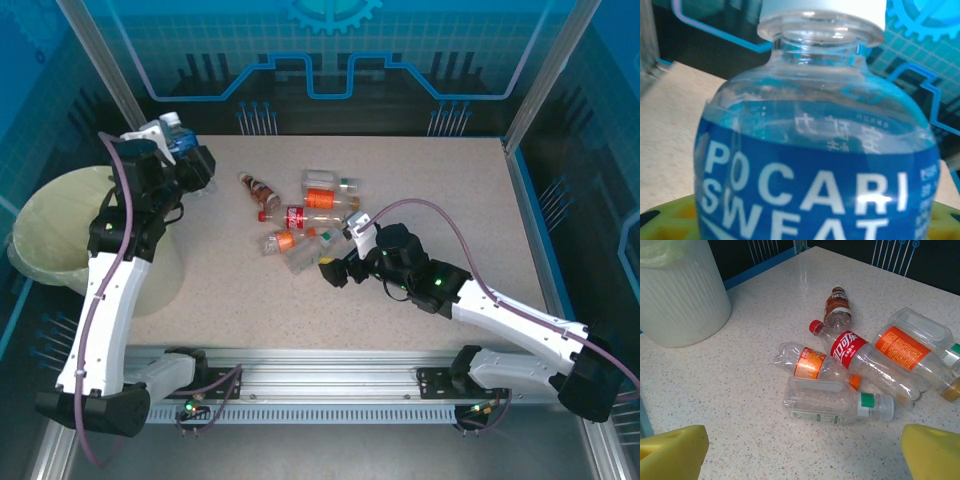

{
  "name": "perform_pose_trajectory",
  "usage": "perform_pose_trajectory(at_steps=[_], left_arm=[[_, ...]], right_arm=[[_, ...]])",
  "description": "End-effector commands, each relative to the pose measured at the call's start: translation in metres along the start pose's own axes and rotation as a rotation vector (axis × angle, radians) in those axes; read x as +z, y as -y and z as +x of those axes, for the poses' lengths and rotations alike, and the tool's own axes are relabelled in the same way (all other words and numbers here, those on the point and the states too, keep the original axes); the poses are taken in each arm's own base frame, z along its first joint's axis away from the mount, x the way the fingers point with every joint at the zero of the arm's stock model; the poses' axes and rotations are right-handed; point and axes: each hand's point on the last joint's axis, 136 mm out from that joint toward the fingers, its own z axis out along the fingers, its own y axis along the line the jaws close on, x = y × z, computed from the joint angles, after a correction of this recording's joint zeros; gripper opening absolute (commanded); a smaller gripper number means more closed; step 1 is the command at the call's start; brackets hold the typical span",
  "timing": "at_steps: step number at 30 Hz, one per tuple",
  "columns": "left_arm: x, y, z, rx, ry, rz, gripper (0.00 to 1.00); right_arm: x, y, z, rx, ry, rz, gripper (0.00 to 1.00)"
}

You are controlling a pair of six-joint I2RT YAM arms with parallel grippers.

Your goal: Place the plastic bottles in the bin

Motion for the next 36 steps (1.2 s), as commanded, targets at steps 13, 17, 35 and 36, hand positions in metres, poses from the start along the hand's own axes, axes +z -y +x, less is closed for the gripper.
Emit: perform_pose_trajectory(at_steps=[13, 17, 35, 36], left_arm=[[-0.044, -0.130, -0.063, 0.000, 0.221, -0.567, 0.48], [-0.065, -0.173, -0.067, -0.022, 0.247, -0.754, 0.48], [-0.095, -0.283, -0.010, -0.361, 0.171, -1.108, 0.58], [-0.099, -0.286, -0.006, -0.372, 0.164, -1.133, 0.58]], right_arm=[[-0.009, 0.000, -0.018, -0.020, 0.031, 0.023, 1.00], [-0.006, -0.004, -0.024, -0.017, 0.027, 0.008, 1.00], [0.016, -0.001, -0.043, 0.111, 0.040, 0.057, 1.00], [0.017, -0.001, -0.043, 0.113, 0.030, 0.060, 1.00]])
